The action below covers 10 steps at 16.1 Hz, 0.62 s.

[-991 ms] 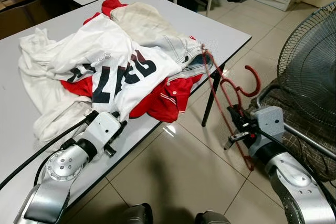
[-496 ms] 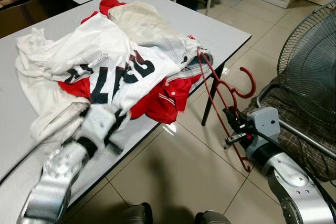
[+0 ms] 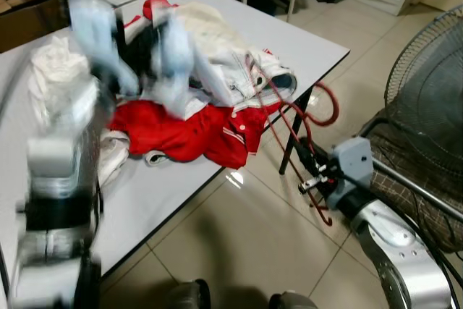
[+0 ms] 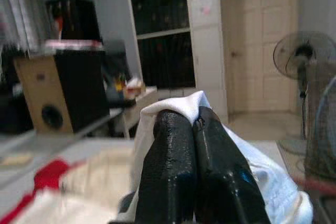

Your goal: Hang hanger

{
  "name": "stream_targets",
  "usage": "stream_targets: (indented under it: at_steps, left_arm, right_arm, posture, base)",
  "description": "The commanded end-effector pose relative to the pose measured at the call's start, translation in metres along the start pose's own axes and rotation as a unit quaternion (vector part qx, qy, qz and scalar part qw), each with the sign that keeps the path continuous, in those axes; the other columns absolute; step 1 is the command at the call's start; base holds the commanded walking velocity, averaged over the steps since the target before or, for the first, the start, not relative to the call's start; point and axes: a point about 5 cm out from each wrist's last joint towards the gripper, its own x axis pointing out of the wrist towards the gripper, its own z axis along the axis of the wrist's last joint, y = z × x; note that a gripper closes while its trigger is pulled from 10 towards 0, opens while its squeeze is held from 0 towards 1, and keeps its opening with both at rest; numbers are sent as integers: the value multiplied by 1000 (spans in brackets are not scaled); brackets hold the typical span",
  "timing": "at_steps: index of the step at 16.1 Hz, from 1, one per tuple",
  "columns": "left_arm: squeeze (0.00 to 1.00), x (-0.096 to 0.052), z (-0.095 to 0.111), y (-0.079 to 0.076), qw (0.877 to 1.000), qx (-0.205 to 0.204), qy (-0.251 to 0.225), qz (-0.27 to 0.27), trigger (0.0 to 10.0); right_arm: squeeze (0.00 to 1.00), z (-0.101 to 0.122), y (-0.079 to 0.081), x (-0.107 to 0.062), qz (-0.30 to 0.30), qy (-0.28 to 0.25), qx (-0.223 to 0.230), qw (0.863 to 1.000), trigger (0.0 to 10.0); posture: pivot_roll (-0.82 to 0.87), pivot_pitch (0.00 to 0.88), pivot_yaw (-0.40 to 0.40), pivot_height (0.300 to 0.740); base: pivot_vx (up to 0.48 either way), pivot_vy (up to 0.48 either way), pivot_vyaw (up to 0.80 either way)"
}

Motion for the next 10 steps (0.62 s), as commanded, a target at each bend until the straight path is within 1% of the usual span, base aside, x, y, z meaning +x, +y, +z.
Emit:
stream_targets:
  at_steps: [1,2,3,4,5,6,7,8,10]
  left_arm:
    - [0,12,-1,6,1000,7,4,3,0]
    - [0,18,0,7,1000,11,3,9,0]
    - [0,28,0,9,1000,19,6,20,0]
    - [0,36,-5,11,999,22,18,45,0]
    - [0,42,-12,14,997,12,29,74,0]
    - [0,44,-15,16,996,1,30,88,0]
    - [0,43,-14,18,995,-7,25,96,0]
    - [0,40,-11,23,994,-27,12,108,0]
    - [0,33,-5,33,986,-90,-19,141,0]
  right_arm:
    - [0,5,-10,-1,-40,-22,33,998,10000]
    - [0,7,-12,-1,-46,-30,33,998,10000]
    - [0,10,-14,-2,-51,-39,22,998,10000]
    - [0,10,-13,-2,-50,-37,19,998,10000]
    - [0,9,-10,-3,-36,-33,20,999,10000]
    - [0,11,-4,-5,-7,-37,23,999,10000]
    - [0,12,5,-8,37,-38,33,998,10000]
    - [0,13,14,-10,81,-39,43,995,10000]
    - [0,14,26,-15,147,-35,39,988,10000]
  posture:
    - [-103,94,35,740]
    - [-104,93,38,740]
    - [-105,92,40,740]
    - [-113,92,44,740]
    - [-118,94,52,740]
    - [-118,94,52,740]
    - [-113,100,55,740]
    - [-110,101,55,740]
    - [-102,106,54,740]
  base:
    - [0,0,0]
    - [0,0,0]
    - [0,0,0]
    - [0,0,0]
    - [0,0,0]
    - [0,0,0]
    - [0,0,0]
    - [0,0,0]
    - [0,0,0]
